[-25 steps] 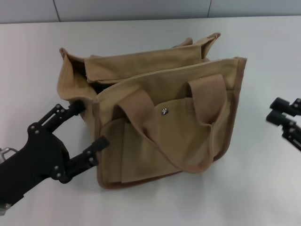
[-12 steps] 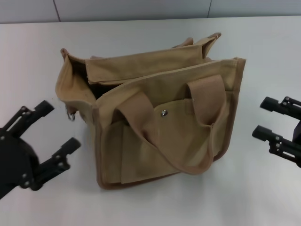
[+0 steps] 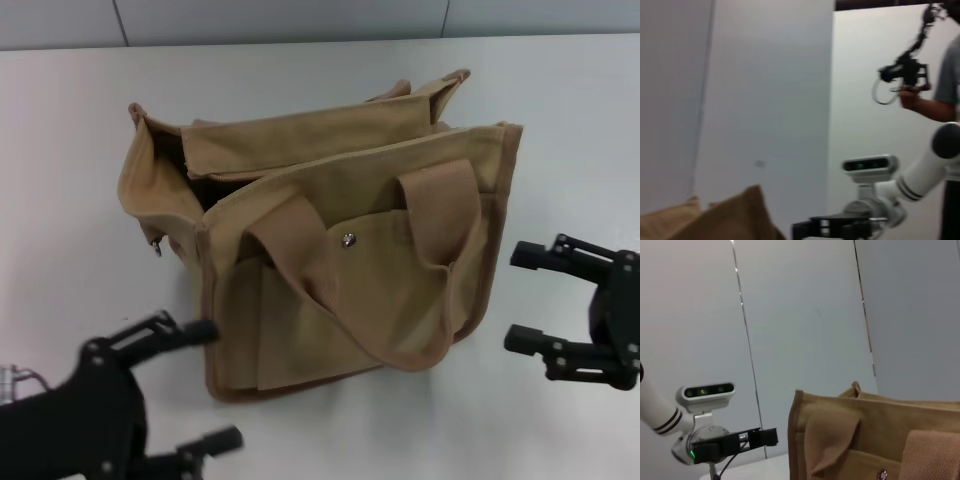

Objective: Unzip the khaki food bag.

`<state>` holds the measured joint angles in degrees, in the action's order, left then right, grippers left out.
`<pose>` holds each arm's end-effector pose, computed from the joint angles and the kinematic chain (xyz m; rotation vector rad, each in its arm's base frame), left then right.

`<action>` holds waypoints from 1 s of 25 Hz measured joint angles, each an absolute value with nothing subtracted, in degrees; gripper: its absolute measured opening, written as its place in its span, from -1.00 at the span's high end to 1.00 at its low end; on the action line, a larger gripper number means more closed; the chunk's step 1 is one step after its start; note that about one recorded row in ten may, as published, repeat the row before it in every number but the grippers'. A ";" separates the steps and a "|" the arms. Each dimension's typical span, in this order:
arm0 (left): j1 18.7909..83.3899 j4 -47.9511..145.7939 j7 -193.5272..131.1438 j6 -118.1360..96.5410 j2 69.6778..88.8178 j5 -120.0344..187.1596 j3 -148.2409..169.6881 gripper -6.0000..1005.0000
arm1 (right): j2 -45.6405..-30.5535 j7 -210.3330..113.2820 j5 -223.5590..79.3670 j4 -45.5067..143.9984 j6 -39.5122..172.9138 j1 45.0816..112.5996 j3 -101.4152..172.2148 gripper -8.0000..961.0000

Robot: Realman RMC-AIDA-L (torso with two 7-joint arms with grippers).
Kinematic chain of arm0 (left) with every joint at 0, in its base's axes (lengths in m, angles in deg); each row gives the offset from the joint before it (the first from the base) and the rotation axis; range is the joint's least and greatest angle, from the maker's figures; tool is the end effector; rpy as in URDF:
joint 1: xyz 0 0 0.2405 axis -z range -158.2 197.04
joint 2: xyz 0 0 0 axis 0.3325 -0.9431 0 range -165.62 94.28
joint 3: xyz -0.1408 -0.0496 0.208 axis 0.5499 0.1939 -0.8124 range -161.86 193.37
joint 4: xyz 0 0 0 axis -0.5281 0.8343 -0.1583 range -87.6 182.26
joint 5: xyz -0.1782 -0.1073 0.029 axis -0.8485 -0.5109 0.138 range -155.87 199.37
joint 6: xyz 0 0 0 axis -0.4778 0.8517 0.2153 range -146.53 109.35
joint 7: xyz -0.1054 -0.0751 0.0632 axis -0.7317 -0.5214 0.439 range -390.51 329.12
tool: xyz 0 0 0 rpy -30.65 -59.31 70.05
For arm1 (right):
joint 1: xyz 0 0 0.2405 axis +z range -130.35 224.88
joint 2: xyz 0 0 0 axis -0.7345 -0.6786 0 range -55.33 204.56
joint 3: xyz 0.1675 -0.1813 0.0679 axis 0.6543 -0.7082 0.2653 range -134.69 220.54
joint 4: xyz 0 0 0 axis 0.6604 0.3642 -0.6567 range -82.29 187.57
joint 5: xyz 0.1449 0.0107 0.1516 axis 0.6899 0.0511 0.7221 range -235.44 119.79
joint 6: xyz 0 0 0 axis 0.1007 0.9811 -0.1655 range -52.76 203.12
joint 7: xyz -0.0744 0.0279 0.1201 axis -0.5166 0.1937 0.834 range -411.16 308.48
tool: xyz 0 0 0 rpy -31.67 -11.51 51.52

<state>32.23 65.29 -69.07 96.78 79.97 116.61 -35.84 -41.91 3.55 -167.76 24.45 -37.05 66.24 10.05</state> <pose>-0.2945 0.1779 -0.0047 -2.6205 -0.1578 -1.3085 0.2937 0.2315 0.0195 -2.6816 0.3158 1.1267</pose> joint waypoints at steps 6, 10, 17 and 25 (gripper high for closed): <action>35.17 65.17 -69.19 95.60 80.41 116.83 -41.30 -0.56 | -42.36 3.44 -170.96 24.43 -36.34 67.26 9.90 -0.63; 36.11 65.16 -71.05 93.13 81.07 116.86 -41.16 -0.55 | -42.76 3.49 -173.95 24.66 -36.38 68.59 9.85 -0.72; 36.61 65.49 -72.75 92.30 81.37 116.58 -40.93 -0.54 | -42.91 3.59 -174.69 24.93 -36.21 69.30 9.03 -0.72; 36.73 65.52 -72.79 92.33 81.40 116.51 -40.65 -0.61 | -42.92 3.50 -174.68 24.96 -36.21 69.32 9.33 -0.72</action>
